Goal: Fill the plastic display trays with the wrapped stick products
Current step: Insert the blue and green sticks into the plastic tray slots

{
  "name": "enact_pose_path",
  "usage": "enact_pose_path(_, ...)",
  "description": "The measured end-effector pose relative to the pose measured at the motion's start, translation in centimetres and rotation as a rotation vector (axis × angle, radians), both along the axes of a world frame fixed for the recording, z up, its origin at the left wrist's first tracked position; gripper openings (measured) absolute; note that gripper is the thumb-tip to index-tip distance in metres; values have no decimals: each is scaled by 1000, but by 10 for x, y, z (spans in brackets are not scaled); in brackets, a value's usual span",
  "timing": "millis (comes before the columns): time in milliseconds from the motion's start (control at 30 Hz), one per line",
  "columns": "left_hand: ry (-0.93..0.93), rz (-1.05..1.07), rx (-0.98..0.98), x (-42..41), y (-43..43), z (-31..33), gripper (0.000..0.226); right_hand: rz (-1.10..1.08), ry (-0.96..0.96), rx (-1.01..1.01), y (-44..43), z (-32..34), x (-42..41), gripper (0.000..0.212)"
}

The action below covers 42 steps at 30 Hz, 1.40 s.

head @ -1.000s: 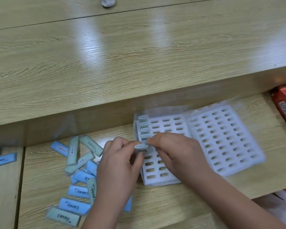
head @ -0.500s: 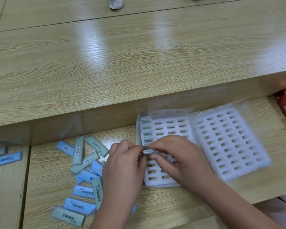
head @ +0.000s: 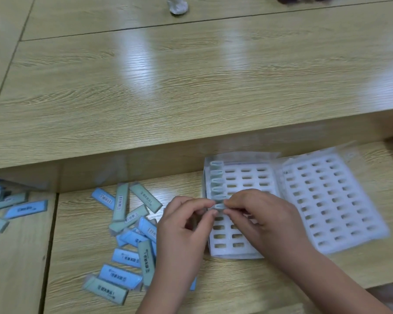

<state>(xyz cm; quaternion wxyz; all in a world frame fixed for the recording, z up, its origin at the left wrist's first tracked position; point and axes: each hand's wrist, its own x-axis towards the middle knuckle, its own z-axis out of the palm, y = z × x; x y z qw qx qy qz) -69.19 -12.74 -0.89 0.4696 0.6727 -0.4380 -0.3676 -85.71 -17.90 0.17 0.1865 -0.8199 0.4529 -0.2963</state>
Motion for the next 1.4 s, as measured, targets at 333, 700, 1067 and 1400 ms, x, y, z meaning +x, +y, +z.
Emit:
enact_pose_path(333,-389,163,-31,89,72,15,22,46,39,-80,57,25,46,19)
enact_pose_path(700,-716,36,302,78,95,2,36,-7,645,-7,66,11,87,60)
enact_pose_path(1067,-401,242,205,67,81,-4,26,-4,541,-12,52,12,94,33)
enact_pose_path(1400,-126,-9,78,31,46,35,23,-224,-138,311,62,43,9,10)
